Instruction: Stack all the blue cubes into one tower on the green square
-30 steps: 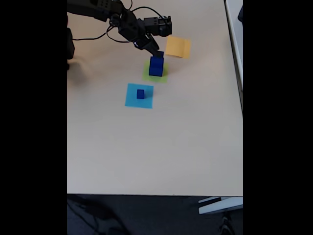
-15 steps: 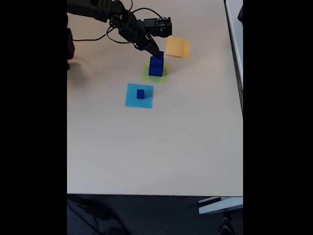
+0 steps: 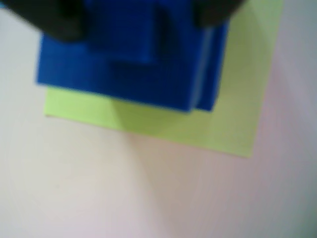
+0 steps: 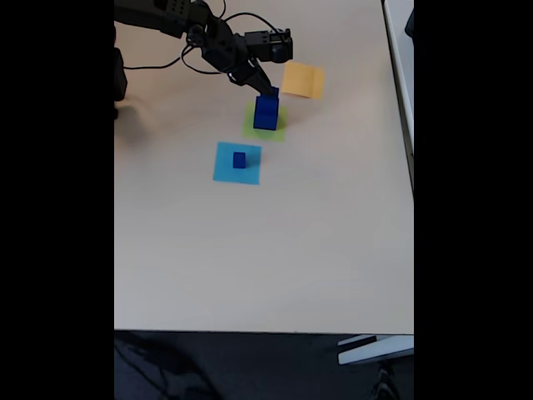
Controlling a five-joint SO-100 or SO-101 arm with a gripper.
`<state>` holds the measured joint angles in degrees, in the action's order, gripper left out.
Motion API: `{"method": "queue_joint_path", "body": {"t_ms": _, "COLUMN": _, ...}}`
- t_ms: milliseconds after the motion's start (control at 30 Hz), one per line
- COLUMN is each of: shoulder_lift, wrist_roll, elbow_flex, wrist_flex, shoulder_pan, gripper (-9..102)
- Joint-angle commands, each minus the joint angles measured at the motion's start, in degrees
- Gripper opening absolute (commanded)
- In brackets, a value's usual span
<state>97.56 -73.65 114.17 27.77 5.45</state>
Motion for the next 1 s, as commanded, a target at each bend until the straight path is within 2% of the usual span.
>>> {"method": "queue_joint_path", "body": {"t_ms": 0, "shoulder_lift": 0.7, "wrist_roll": 0.5, "elbow_flex": -3.0, "wrist_flex": -0.5, "shoulder_pan": 0.7, "gripper": 8}}
{"method": "queue_joint_path", "body": {"t_ms": 700, "shoulder_lift": 1.8, "wrist_roll": 3.0, "elbow_flex": -6.2, "wrist_flex": -0.3, "shoulder_pan": 0.8, "gripper": 3}}
{"method": "queue_joint_path", "body": {"t_ms": 967, "shoulder_lift": -0.1, "wrist_roll": 2.3, "elbow_flex": -12.9, "wrist_flex": -0.2, "shoulder_pan": -0.6, "gripper": 3}}
